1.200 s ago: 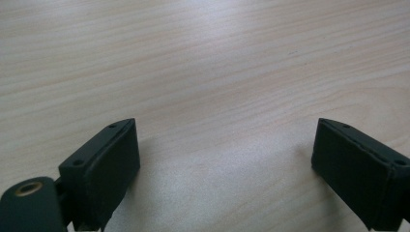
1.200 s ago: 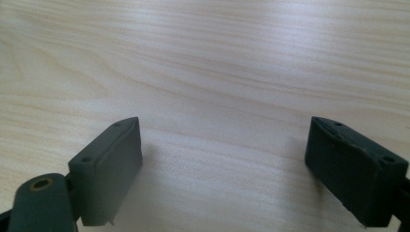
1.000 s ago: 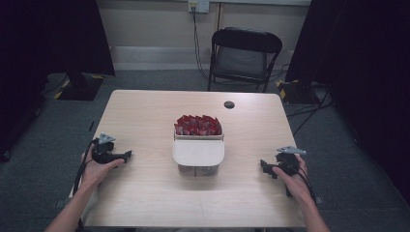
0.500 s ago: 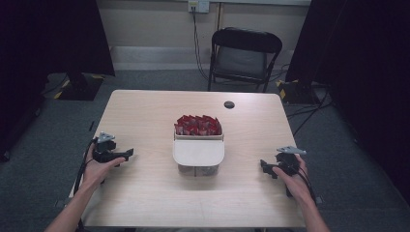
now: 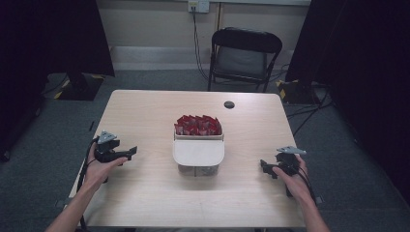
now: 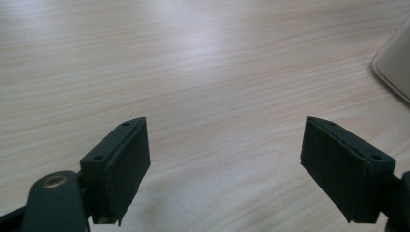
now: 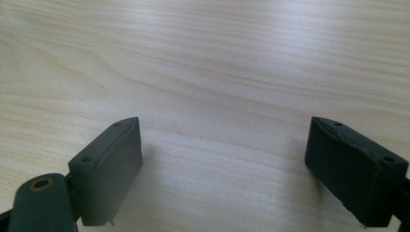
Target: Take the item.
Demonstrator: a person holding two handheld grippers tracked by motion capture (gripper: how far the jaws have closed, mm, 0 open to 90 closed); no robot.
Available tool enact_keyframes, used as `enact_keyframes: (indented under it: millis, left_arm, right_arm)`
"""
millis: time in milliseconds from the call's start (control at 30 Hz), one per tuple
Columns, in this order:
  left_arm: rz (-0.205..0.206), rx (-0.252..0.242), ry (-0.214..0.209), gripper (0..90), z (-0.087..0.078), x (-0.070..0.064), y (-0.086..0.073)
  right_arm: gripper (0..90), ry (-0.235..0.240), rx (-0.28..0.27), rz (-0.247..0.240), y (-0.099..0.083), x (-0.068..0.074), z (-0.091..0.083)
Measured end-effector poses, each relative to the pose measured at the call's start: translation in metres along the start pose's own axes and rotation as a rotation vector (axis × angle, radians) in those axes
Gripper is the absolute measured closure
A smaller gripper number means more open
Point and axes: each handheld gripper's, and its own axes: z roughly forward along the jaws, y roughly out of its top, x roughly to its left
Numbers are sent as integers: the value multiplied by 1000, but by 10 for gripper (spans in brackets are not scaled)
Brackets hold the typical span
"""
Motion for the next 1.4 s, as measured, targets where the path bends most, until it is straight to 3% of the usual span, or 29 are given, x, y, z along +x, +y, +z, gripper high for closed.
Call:
enact_keyframes:
  millis: [333,567,900,1033,1400]
  left_arm:
    - [47,-35,-54,187,-6,-18,7]
    - [40,-66,-83,210,-11,-26,13]
    - [67,-110,-138,212,-15,-41,21]
    - [54,-113,-156,209,-17,-45,24]
    - [88,-146,-197,199,-23,-61,35]
  right_arm:
    - [125,0,0,0,0,0,0]
    - [125,0,0,0,0,0,0]
    - [125,0,0,0,0,0,0]
    - [125,0,0,0,0,0,0]
    - [125,0,0,0,0,0,0]
